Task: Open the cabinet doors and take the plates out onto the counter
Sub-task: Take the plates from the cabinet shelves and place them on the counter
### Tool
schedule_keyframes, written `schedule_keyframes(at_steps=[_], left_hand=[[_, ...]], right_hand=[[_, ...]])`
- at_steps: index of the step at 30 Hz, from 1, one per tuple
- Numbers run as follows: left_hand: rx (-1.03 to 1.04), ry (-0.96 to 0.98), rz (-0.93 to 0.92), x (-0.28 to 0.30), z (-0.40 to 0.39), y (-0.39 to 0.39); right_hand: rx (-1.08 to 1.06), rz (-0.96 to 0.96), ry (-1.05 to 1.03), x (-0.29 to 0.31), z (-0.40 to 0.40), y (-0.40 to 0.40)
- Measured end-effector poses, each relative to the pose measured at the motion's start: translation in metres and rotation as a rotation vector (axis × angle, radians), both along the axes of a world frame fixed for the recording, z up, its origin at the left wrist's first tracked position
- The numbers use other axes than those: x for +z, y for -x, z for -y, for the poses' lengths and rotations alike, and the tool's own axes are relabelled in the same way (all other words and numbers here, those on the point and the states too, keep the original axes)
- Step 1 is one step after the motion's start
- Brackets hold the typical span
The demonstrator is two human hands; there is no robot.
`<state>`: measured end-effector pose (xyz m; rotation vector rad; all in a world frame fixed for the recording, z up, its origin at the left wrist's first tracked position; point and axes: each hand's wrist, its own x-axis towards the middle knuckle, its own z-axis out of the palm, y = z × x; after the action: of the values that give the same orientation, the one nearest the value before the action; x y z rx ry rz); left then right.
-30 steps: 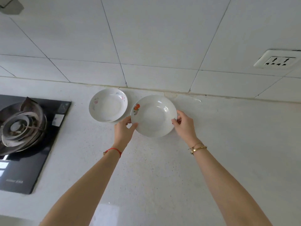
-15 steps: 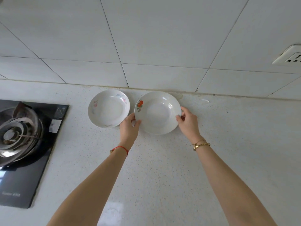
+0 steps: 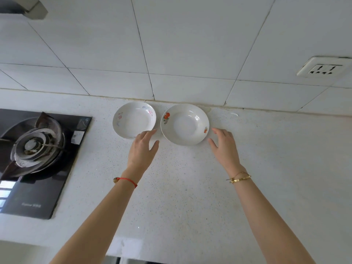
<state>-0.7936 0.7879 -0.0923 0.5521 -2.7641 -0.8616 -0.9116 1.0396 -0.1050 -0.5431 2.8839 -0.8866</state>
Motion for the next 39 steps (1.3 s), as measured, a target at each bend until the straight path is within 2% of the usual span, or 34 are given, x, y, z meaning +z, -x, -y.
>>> schedule_keyframes(at_steps=[6,13,26,39], left_hand=[[-0.065,0.131,-0.064,0.044,-0.025,-0.081],[-0.082,0.199,-0.079,0.067,-0.054,-0.186],[-0.075,0.175,-0.143,0.059,-0.068,-0.386],[-0.091,0.155,-0.068,0.055,-0.055,-0.608]], right_hand=[[0.063,-0.11,-0.039,0.034,-0.03,-0.068],[0.108,-0.138,-0.023,0.056,-0.066,-0.164],[0.115,-0.158,-0.002,0.06,-0.087,-0.358],[0.069,-0.101,-0.002,0.041,-0.093,-0.59]])
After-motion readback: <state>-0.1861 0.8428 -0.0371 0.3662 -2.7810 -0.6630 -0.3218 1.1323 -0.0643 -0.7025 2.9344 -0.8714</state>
